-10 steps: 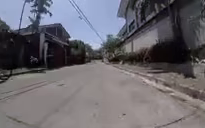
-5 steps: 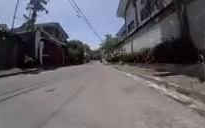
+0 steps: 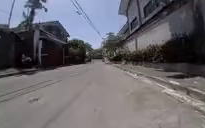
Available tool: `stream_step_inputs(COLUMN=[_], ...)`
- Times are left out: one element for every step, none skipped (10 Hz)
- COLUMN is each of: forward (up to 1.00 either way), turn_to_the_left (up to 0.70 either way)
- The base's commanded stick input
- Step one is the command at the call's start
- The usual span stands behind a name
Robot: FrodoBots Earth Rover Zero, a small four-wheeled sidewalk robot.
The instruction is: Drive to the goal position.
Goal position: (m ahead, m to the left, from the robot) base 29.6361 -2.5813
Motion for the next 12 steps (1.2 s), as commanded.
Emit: stream_step_inputs(forward=[1.0,1.0,1.0,1.0,1.0,1.0,1.0,1.0,1.0,1.0,1.0,1.0], turn_to_the_left=[0.06,0.06,0.06,0.06,-0.07,-0.32,-0.22,0.06,0.06,0.06,0.06,0.06])
